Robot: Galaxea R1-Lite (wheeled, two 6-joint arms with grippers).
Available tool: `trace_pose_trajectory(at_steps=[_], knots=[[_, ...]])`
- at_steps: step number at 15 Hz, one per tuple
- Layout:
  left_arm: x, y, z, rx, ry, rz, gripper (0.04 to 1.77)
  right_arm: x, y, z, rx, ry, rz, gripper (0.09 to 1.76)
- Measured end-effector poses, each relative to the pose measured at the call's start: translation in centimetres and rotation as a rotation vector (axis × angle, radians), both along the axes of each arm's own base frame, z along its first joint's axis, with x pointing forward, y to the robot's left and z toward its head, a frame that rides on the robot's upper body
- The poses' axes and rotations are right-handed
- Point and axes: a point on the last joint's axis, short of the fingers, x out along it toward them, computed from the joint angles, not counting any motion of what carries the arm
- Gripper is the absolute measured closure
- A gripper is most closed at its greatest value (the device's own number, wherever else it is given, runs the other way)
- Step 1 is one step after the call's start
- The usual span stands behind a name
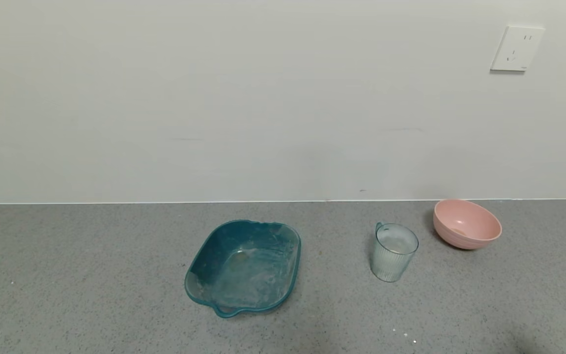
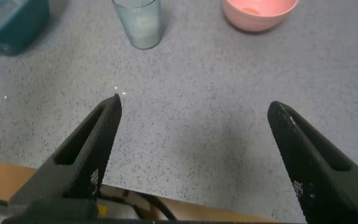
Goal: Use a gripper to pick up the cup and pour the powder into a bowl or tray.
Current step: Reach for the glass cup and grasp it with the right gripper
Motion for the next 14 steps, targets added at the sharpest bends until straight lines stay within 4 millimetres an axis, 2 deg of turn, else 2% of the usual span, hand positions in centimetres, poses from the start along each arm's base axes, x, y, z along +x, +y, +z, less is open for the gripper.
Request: trace_pose_trajectory(at_steps=[2, 5, 8, 14], knots=[[0.0, 0.0, 0.0, 0.000, 0.000, 0.000, 0.09, 2.6, 0.1, 0.4, 0.012, 0.026, 0.033, 0.14], [0.0, 0.0, 0.0, 0.000, 0.000, 0.000, 0.09, 6.0, 0.5, -0.3, 0.019, 0.092, 0.080, 0.14], [0.0, 0.0, 0.0, 0.000, 0.000, 0.000, 0.09, 8.2, 1.3, -1.3, 0.013, 0.175, 0.131, 0.14], [0.0, 0.0, 0.0, 0.000, -0.001, 0.000, 0.09, 12.8, 3.1, -3.7, 0.009, 0.193, 0.211, 0.14]])
